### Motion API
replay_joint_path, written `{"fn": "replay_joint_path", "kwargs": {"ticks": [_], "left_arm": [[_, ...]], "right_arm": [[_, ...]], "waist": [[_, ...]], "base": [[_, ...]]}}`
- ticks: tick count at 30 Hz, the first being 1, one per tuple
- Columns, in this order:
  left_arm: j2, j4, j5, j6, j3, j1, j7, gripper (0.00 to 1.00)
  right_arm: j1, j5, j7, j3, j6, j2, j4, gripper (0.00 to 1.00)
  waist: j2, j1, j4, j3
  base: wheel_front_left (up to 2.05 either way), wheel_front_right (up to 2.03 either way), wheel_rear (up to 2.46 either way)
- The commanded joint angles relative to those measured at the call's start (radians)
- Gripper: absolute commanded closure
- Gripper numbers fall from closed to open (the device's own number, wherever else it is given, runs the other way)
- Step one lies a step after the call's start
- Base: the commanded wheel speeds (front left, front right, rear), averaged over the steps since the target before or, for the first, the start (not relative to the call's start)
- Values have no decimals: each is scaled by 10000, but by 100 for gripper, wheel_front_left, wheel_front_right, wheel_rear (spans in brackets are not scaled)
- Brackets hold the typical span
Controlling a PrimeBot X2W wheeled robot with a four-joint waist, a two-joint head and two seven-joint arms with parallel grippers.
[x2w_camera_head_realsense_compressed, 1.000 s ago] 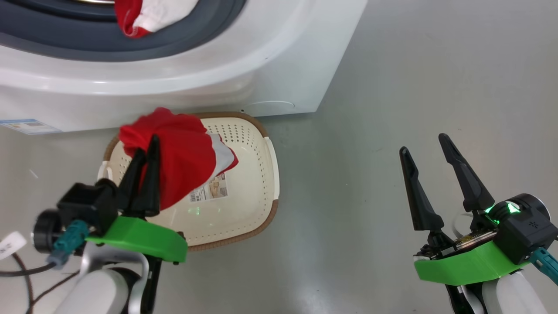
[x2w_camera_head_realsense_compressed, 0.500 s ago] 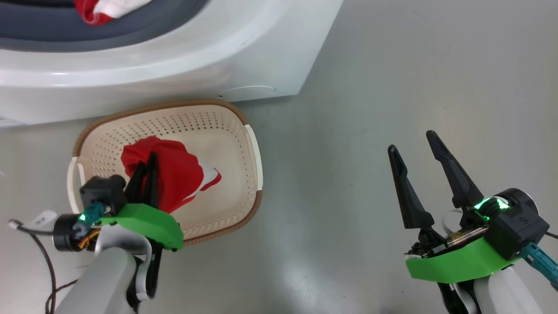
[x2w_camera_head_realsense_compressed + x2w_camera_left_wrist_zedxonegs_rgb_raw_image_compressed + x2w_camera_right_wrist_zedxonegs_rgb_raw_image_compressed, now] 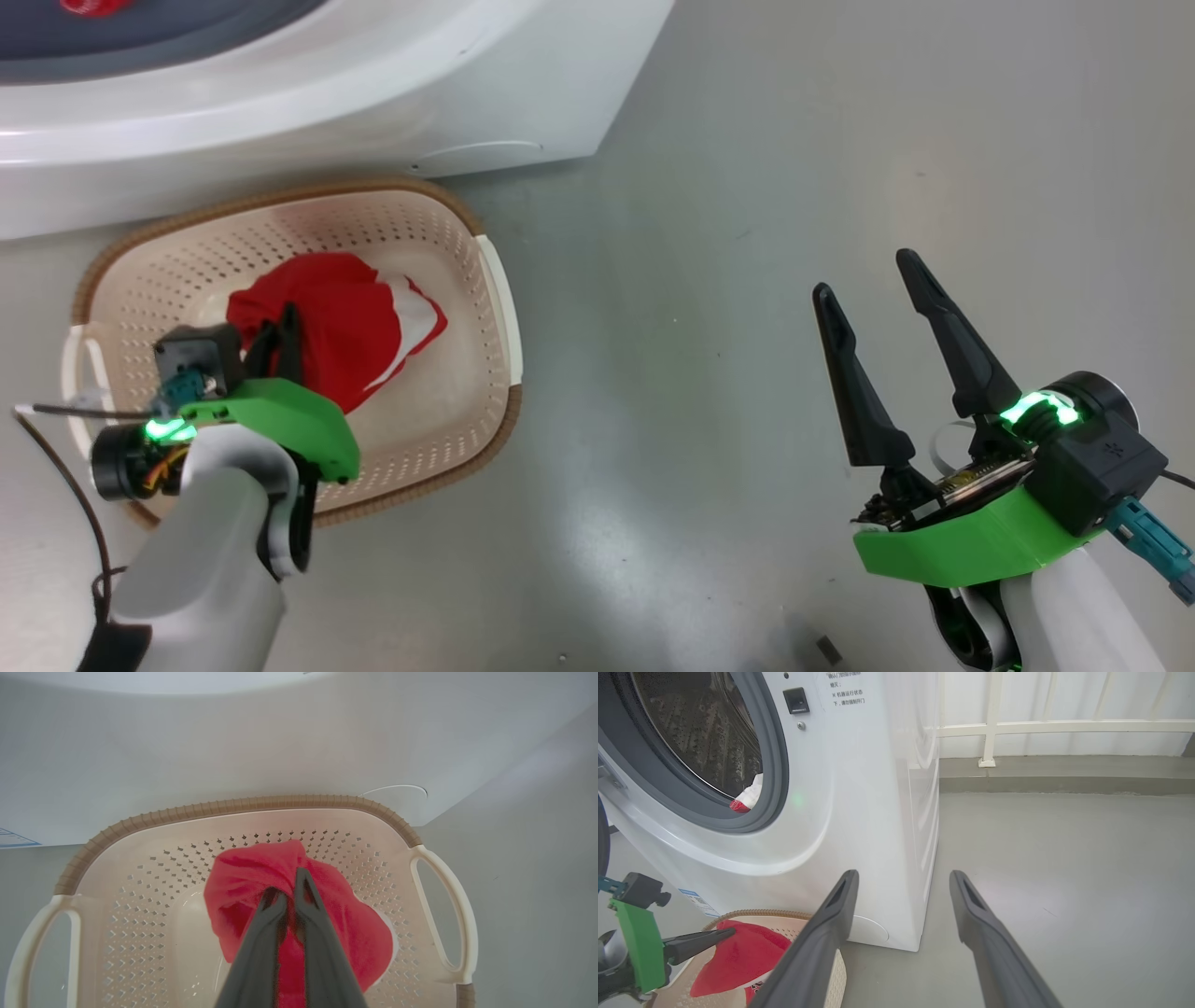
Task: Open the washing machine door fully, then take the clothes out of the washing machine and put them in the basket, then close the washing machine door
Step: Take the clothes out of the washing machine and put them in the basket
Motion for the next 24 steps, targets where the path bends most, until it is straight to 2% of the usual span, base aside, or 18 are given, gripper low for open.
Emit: {"fn": "replay_joint_path", "kwargs": {"ticks": [1, 7, 8, 9, 10, 11, 12, 13, 24], "left_arm": [[217, 180, -48, -138, 317, -185, -112, 100], [4, 1545, -74, -323, 417, -632, -129, 100], [-25, 1737, -63, -318, 418, -711, -130, 95], [-65, 1907, -68, -317, 432, -786, -131, 77], [-101, 2044, -61, -321, 440, -860, -131, 55], [-127, 2148, -46, -313, 454, -927, -132, 26], [-143, 2252, -20, -284, 465, -983, -132, 6], [-157, 2345, 2, -267, 474, -1028, -133, 0], [-190, 2607, 261, -424, 569, -1146, -134, 0]], "right_arm": [[9, 94, -82, 238, 50, -27, -174, 0], [-30, 143, -123, 316, 50, -27, -120, 0], [-41, 151, -126, 332, 50, -27, -110, 0], [-47, 160, -130, 343, 50, -27, -102, 0], [-47, 170, -135, 349, 50, -27, -98, 0], [-45, 180, -140, 355, 50, -27, -95, 0], [-44, 186, -145, 368, 50, -27, -89, 0], [-45, 190, -149, 384, 50, -27, -81, 0], [-90, 309, -214, 483, 50, -27, 133, 0]], "waist": [[-1, 1, -138, 143], [-1, 1, -261, 250], [-1, 1, -279, 260], [-1, 1, -293, 270], [-1, 1, -301, 283], [-1, 1, -307, 300], [-1, 1, -316, 315], [-1, 1, -327, 327], [-1, 1, -419, 284]], "base": [[0, 0, 0], [0, 0, 0], [0, 0, 0], [0, 0, 0], [0, 0, 0], [0, 0, 0], [0, 0, 0], [0, 0, 0], [0, 0, 0]]}}
